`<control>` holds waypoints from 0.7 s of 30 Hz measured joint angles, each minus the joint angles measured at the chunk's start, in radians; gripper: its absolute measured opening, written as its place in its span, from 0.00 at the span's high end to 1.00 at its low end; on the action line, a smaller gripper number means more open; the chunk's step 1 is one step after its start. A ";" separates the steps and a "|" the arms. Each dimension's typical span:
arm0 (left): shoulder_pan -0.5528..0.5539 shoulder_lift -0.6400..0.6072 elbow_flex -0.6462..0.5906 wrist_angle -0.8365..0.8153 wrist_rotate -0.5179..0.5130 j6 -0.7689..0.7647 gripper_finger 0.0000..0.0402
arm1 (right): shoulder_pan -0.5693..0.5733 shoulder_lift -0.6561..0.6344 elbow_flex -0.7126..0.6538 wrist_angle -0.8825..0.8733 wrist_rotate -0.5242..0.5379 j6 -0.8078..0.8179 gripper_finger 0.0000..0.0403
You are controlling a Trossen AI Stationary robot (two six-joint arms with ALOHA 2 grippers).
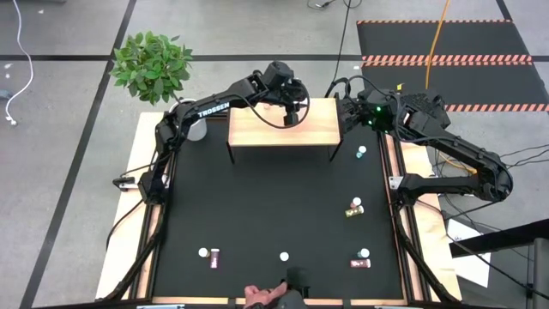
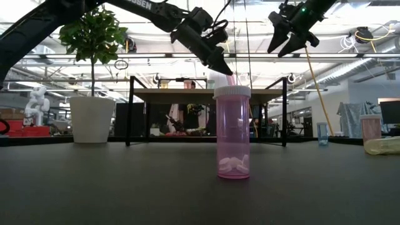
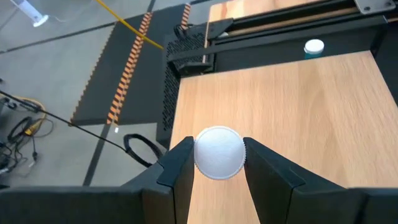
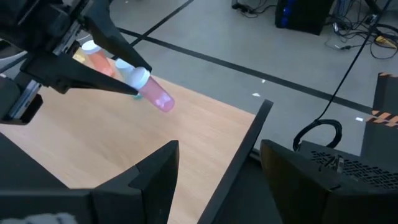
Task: Pick and place medicine bottles onto shelf by color
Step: Put the top pink pill bottle on the shelf
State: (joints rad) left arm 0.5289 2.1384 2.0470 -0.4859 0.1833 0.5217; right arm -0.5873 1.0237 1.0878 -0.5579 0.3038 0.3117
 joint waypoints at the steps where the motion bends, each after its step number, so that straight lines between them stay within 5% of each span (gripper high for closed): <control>1: 0.000 0.000 0.000 0.000 0.000 0.000 0.67 | 0.000 0.000 0.000 0.000 0.000 0.006 0.45; 6: -0.001 0.000 0.000 0.011 0.000 -0.002 0.67 | 0.000 0.004 -0.002 0.019 -0.027 0.007 0.45; 13: -0.012 0.000 0.056 -0.060 -0.001 0.018 0.67 | -0.008 0.010 -0.136 0.369 -0.287 -0.163 0.45; 21: -0.005 -0.002 0.068 -0.069 -0.007 0.034 0.67 | -0.130 0.067 -0.117 0.488 -0.441 -0.134 0.45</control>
State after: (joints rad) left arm 0.5237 2.1365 2.1151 -0.5544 0.1758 0.5556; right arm -0.7170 1.0904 0.9713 -0.0700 -0.1368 0.1775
